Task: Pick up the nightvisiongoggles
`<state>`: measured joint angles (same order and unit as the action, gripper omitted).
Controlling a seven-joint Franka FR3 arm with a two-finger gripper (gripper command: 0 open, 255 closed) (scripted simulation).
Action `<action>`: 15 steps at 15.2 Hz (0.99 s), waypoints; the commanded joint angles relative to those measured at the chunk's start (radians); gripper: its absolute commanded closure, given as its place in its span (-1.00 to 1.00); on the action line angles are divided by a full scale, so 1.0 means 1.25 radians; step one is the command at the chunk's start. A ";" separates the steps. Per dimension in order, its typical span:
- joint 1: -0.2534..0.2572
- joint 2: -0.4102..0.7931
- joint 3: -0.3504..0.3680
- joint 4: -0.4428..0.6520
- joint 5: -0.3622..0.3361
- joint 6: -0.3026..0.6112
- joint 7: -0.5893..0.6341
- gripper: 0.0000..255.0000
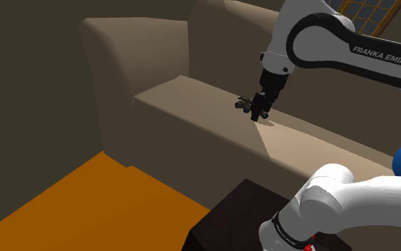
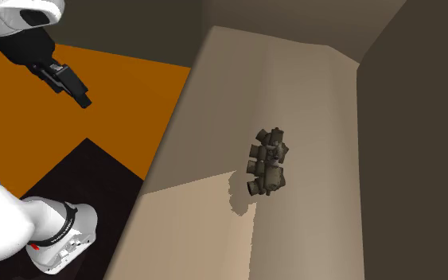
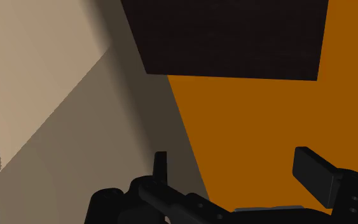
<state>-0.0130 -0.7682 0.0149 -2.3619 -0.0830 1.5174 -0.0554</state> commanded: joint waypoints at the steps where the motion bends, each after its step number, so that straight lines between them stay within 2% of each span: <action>1: 0.000 0.000 0.000 0.000 0.000 0.000 0.000 -1.00; 9: -0.037 0.102 -0.141 0.020 -0.085 0.107 -0.164 -1.00; 15: -0.052 0.221 -0.242 0.079 -0.114 0.187 -0.286 -1.00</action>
<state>-0.0761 -0.5145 -0.2679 -2.2673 -0.2211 1.7289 -0.3887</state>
